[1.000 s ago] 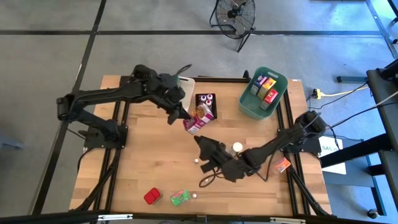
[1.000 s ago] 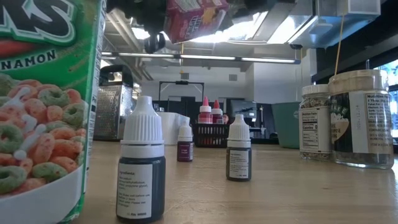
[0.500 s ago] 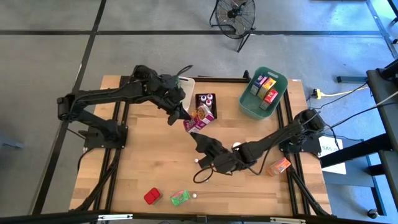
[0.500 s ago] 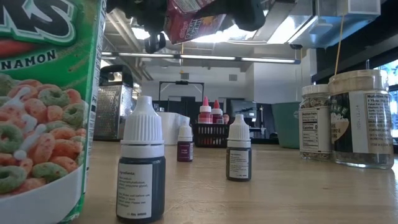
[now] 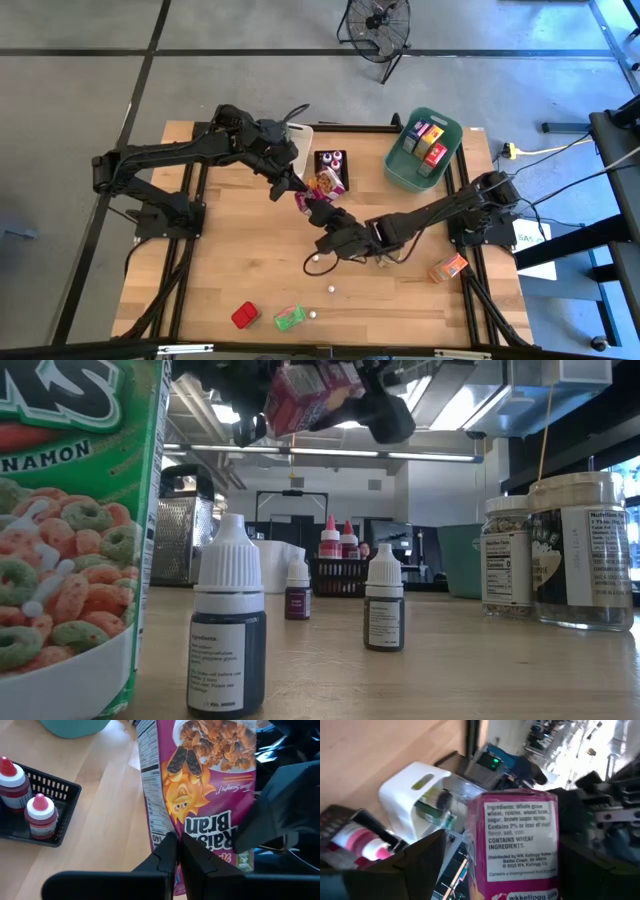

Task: Pick & Place Kitchen Items
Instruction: Put the purple cereal box into the green bin

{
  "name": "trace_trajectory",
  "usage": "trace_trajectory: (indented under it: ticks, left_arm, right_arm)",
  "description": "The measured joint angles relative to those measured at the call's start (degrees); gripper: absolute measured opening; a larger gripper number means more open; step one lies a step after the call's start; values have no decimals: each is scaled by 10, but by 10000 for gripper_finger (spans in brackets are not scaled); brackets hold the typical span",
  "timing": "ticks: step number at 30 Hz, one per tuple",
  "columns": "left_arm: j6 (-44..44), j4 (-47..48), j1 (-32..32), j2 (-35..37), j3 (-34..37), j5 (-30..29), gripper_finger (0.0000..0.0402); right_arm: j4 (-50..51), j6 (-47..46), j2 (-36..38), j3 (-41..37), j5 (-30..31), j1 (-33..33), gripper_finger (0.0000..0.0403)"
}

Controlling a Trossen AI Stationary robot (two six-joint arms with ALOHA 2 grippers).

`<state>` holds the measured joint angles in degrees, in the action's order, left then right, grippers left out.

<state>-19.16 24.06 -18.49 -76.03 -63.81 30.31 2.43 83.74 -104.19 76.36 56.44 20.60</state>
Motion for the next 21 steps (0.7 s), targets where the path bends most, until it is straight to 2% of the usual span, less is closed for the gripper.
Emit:
trace_trajectory:
  ticks: [5,21]
  left_arm:
    - [10,1,0,0,0,0,11]
    - [9,-2,19,0,0,1,24]
  right_arm:
    - [-1,-8,-13,0,-12,0,305]
    - [-43,16,-18,0,-10,0,182]
